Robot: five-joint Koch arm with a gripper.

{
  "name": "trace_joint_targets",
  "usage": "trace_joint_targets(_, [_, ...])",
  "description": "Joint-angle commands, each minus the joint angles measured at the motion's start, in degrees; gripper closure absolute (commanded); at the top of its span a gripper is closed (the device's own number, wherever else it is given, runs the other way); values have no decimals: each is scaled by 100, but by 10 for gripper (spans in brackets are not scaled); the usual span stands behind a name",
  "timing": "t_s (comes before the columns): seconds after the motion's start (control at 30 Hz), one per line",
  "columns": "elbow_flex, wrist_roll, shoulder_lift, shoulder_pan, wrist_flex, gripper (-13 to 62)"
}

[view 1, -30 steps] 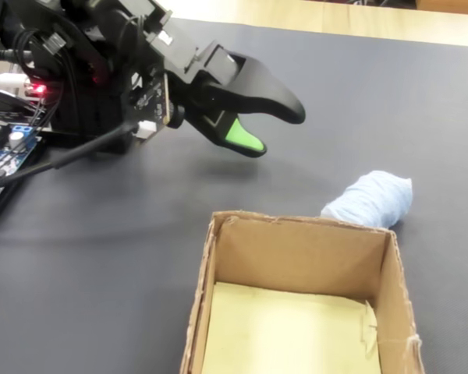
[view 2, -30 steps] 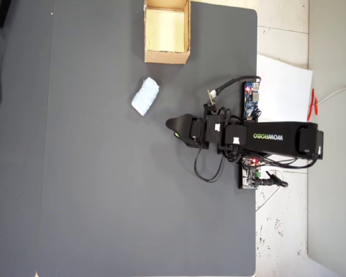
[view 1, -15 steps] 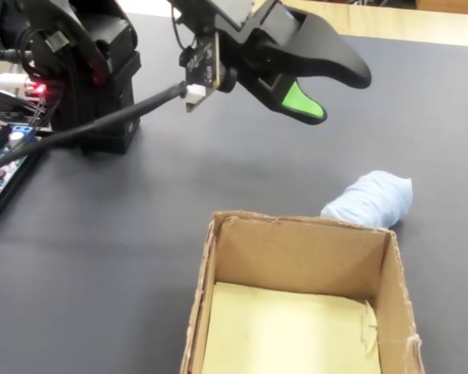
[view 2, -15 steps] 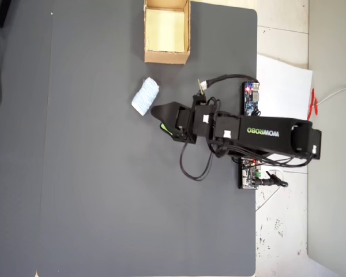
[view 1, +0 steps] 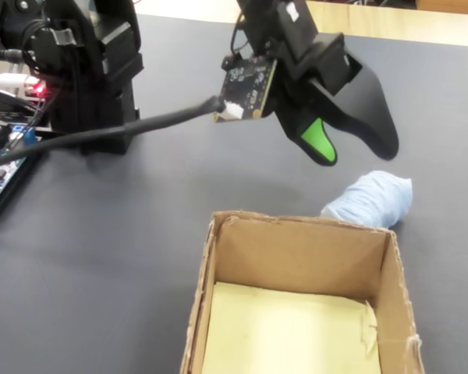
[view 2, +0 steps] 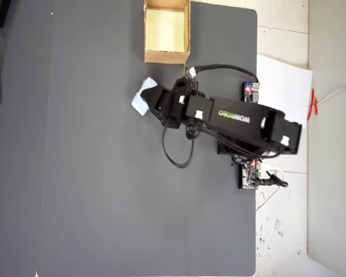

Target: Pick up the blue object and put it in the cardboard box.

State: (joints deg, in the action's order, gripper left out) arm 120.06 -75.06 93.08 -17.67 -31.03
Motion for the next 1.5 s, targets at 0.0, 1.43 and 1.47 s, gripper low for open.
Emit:
trace_joint_targets(0.0, [-580,-123,-193,-62,18,163])
trace_joint_targets(1.43, [1828,-1362,2145,-369,3709,388])
trace_joint_targets(1.47, [1890,-1345,2399,-387,3700,388])
